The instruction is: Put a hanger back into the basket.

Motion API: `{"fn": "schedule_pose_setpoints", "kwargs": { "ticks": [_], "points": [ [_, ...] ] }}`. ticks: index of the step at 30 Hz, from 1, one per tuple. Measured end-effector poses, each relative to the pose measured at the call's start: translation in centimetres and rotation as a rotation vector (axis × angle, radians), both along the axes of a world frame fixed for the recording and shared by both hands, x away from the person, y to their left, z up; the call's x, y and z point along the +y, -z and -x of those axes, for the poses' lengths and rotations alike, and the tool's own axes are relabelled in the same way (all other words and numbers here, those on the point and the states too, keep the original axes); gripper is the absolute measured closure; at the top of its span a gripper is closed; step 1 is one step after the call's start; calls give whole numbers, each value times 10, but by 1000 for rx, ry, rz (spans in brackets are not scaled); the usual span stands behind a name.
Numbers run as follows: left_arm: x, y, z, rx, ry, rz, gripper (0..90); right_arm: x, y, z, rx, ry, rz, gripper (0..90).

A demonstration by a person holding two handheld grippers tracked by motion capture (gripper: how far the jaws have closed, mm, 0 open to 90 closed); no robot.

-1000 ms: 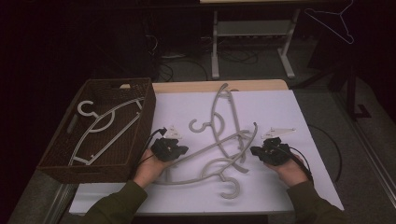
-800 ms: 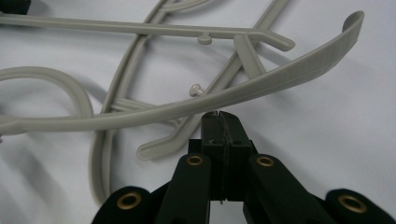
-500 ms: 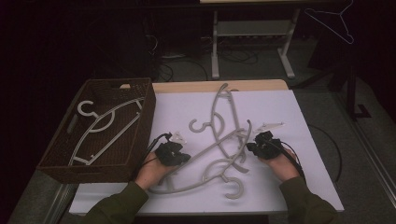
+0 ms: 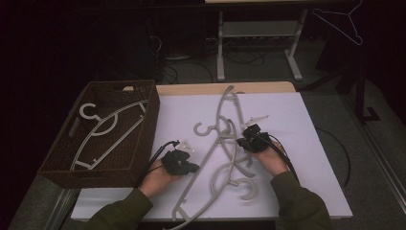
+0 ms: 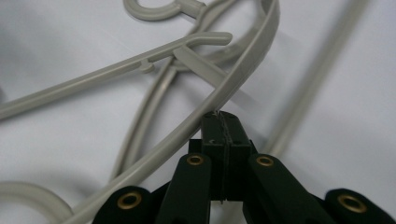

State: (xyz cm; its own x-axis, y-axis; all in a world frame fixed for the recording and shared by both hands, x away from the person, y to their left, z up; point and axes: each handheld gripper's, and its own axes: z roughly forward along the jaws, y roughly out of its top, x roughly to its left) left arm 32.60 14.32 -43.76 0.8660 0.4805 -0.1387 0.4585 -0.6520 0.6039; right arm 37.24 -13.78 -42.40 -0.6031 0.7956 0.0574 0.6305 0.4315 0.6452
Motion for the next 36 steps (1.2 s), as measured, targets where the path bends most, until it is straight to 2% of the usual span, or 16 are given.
{"fn": "schedule_pose_setpoints", "kwargs": {
  "ticks": [7,9,10,11,13,14,17,18,21,22,23,26,27,30,33,36],
  "points": [
    [0,0,0,3,2,7,900,22,2,-10,-4,-33,-9,896],
    [0,1,1,-2,-8,16,900,27,1,-10,-21,-44,-3,887],
    [0,1,1,-2,-8,16,900,27,1,-10,-21,-44,-3,887],
    [0,1,1,-3,-11,18,900,23,-2,-8,-18,-33,-17,837],
    [1,1,0,-8,-9,10,900,20,-4,-6,-16,-31,-25,809],
    [2,1,0,-16,-17,13,887,13,-10,2,-15,-27,-55,730],
    [4,0,-1,-29,-18,7,862,6,-15,14,-15,-47,-57,658],
    [4,-1,-1,-32,-28,14,827,-1,-18,25,-5,-47,-66,628],
    [7,-4,-2,-44,-56,37,788,-9,-19,35,3,-46,-82,604],
    [8,-4,-3,-48,-61,42,744,-14,-19,46,7,-45,-95,594],
    [8,-5,-4,-51,-70,51,744,-14,-19,46,7,-45,-95,594],
    [8,-8,-12,-69,-81,58,658,-17,-18,56,14,-49,-112,581],
    [7,-11,-20,-92,-81,46,636,-15,-16,60,22,-57,-113,576],
    [4,-15,-30,-110,-80,50,626,-11,-15,61,24,-61,-104,572],
    [-7,-20,-45,-103,-73,65,581,-9,-15,60,8,-81,-108,547],
    [-13,-21,-53,-121,-72,50,582,-8,-14,60,11,-78,-111,552]
  ]
}}
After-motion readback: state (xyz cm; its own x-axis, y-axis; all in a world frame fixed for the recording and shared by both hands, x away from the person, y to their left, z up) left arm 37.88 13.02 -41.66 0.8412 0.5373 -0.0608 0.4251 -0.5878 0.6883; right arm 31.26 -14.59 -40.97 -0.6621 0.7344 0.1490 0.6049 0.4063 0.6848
